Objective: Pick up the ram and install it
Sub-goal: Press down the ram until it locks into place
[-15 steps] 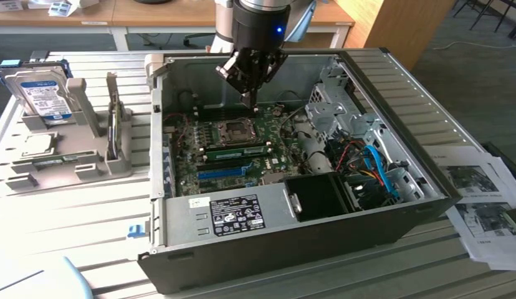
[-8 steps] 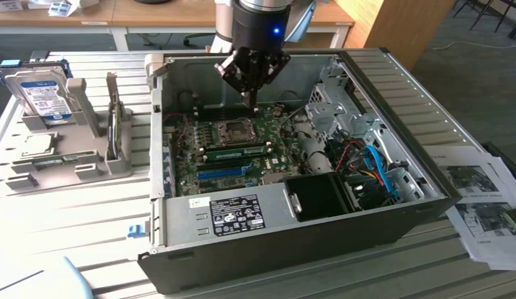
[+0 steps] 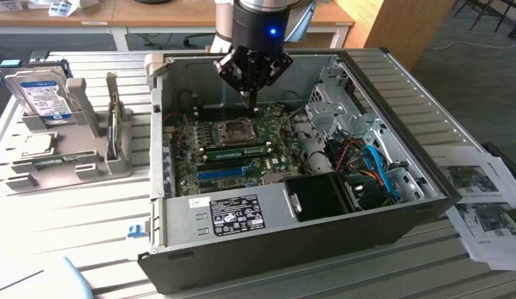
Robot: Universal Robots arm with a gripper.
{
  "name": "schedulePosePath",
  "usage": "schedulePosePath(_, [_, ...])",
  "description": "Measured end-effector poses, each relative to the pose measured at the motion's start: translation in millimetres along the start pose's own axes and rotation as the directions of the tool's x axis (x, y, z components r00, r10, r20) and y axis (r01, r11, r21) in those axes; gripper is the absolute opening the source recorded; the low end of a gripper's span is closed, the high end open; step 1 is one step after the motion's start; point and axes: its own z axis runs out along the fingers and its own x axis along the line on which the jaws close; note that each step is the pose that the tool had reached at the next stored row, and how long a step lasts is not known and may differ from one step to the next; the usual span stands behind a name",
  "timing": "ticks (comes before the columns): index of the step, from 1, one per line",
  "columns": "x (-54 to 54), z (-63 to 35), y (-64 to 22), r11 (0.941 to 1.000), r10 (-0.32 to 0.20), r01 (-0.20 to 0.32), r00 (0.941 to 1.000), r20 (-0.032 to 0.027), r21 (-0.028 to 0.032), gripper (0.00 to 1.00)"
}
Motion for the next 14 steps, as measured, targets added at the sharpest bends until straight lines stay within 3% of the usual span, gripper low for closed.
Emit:
schedulePosePath(4, [0.0, 0.3, 0.0, 0.9976, 0.07, -0.07, 0.9976, 0.0026, 0.0004, 0.09])
schedulePosePath(9, [0.0, 0.5, 0.0, 0.9886, 0.15, -0.15, 0.9886, 0.0056, 0.0007, 0.09])
schedulePosePath(14, [0.0, 0.5, 0.0, 0.9875, 0.158, -0.158, 0.9874, 0.0059, 0.0007, 0.09])
